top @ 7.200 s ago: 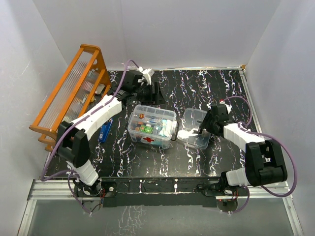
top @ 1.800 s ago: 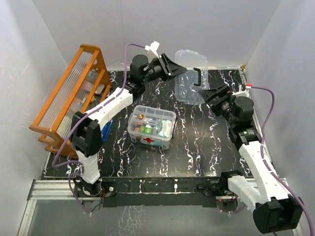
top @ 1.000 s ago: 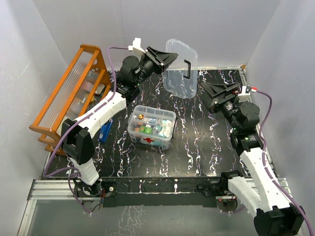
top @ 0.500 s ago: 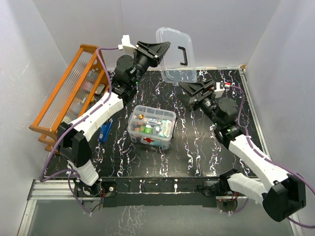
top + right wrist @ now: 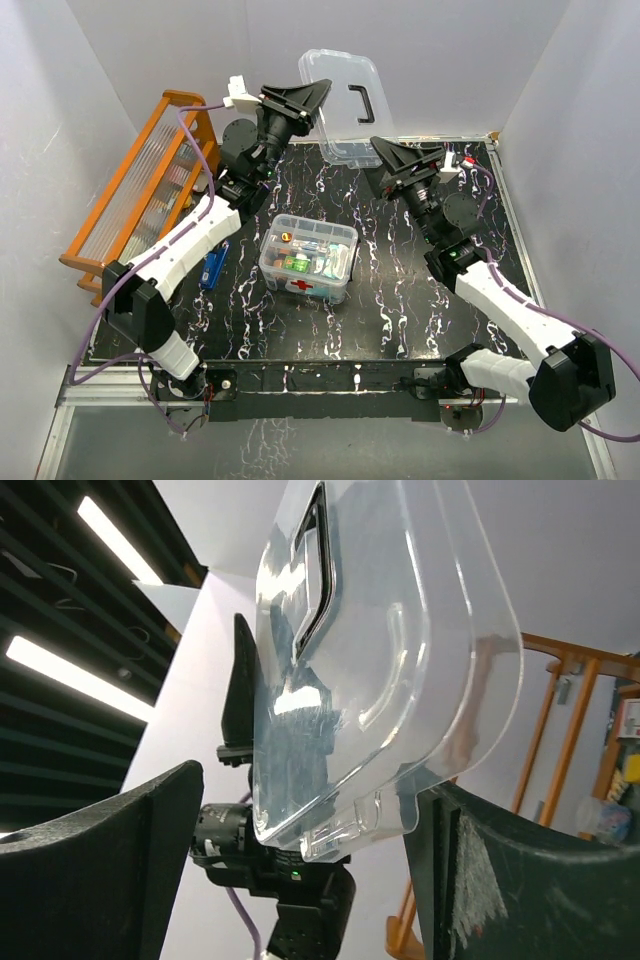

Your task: Organize the medicine kit

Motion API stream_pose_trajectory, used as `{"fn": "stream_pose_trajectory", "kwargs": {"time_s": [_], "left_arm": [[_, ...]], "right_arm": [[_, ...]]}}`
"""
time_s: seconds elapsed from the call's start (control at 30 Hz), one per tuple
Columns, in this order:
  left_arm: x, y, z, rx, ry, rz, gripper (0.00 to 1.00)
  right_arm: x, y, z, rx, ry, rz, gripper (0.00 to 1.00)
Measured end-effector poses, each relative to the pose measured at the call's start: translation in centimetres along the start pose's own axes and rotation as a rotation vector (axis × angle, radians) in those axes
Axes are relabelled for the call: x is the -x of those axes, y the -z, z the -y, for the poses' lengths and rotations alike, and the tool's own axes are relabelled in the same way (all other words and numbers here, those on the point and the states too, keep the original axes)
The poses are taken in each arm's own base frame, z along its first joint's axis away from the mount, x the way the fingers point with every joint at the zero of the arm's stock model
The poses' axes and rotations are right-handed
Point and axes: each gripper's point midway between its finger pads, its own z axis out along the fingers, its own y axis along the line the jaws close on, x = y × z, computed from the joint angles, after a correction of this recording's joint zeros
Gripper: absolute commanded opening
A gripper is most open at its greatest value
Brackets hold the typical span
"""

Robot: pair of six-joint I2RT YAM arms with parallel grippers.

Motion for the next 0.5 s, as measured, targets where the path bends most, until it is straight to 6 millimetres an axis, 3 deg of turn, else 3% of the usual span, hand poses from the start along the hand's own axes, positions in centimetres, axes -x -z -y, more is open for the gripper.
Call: {"fn": "stream_pose_trajectory", "kwargs": {"time_s": [0.17, 0.33, 0.5], "left_arm": [[0.7, 0.4, 0.3, -0.007, 0.012, 0.028, 0.24], [0.9, 0.9, 0.3, -0.003, 0.013, 0.035, 0.32], [0.8, 1.4, -0.5, 0.017, 0.003, 0.034, 0.40]], "right_arm": [[0.3, -0.8, -0.1, 0.016, -0.036, 0.016, 0.54], [0.4, -1.2, 0.5, 0.002, -0.061, 0.026, 0.34], [0.8, -1.2, -0.4, 0.034, -0.075, 0.046, 0.24]]}}
